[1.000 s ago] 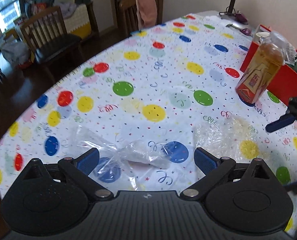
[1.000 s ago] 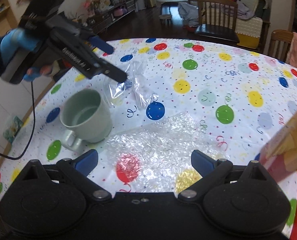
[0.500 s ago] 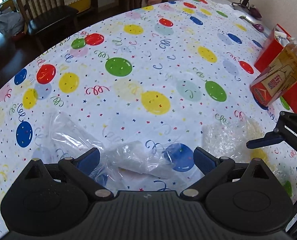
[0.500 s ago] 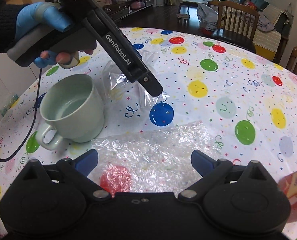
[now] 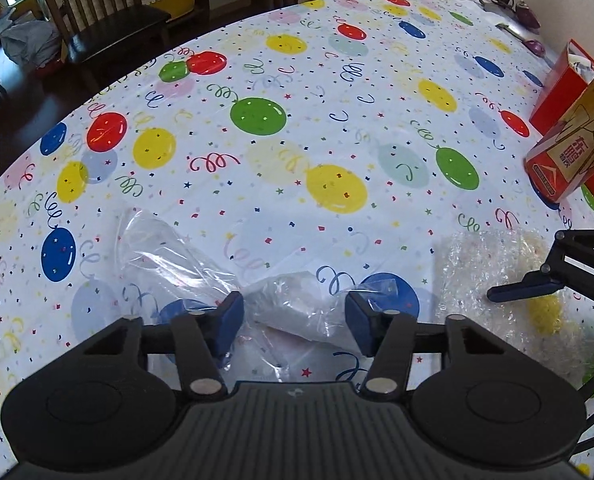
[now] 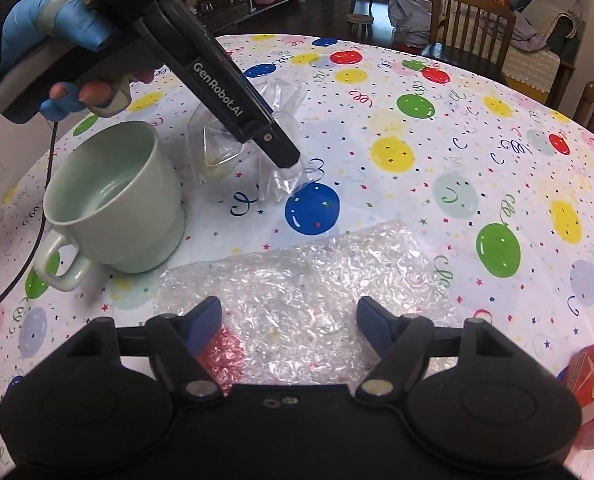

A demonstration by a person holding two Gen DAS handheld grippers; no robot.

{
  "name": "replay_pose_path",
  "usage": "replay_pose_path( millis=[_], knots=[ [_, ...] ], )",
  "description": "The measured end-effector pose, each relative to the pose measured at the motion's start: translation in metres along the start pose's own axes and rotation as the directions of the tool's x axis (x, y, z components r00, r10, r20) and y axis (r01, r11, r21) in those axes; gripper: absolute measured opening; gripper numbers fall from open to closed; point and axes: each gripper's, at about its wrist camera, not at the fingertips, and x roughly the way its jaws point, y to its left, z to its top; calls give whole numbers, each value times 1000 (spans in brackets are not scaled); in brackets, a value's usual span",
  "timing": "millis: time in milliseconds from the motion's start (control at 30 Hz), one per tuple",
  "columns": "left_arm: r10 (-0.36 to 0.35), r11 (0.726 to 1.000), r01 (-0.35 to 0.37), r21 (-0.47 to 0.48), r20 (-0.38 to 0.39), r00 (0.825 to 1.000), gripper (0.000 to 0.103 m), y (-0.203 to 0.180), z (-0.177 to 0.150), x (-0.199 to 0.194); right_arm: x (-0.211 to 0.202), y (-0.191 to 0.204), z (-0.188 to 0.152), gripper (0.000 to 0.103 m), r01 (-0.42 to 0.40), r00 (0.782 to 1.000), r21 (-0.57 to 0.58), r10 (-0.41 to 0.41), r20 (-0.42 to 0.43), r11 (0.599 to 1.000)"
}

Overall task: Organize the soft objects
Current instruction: 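Grasp the bubble wrap with right tool while left tool grasps the clear plastic bag, then carry the bubble wrap and plastic bag with both tools over the shoebox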

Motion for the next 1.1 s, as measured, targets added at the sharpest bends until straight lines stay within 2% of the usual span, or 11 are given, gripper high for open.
replay_pose_path(
  millis=[100, 200, 267, 333, 400, 500, 800, 1100],
  knots=[
    [5, 1000, -5, -19, 5, 1000, 47, 3, 0, -1, 0, 5, -1, 61, 51, 999, -41, -51, -4, 998],
    [16, 1000, -15, -23, 9, 1000, 41, 2, -1, -1, 0, 8, -2, 54, 66, 998, -48, -66, -2, 997],
    [36, 999, -36, -18, 12, 999, 40, -1, -1, -1, -2, 8, -2, 43, 69, 998, -41, -69, 1, 997],
    [43, 999, -43, -26, 14, 999, 39, -1, -1, -2, -3, 9, -1, 26, 69, 998, -41, -69, 1, 997],
    [46, 998, -45, -35, 17, 999, 38, -1, 0, -2, -4, 11, -1, 15, 70, 998, -47, -70, 2, 996],
    [48, 998, -47, -39, 22, 999, 37, -3, -1, -4, -7, 12, -1, 7, 98, 995, -43, -97, 11, 994],
    [67, 997, -65, -47, 40, 997, 37, -7, -2, -16, -40, 1, -4, 6, 122, 990, 53, -126, 68, 991],
    [90, 995, -85, -48, 94, 992, 37, -23, 4, -53, -90, -12, -11, 6, 114, 985, 145, -130, 111, 983]
  ],
)
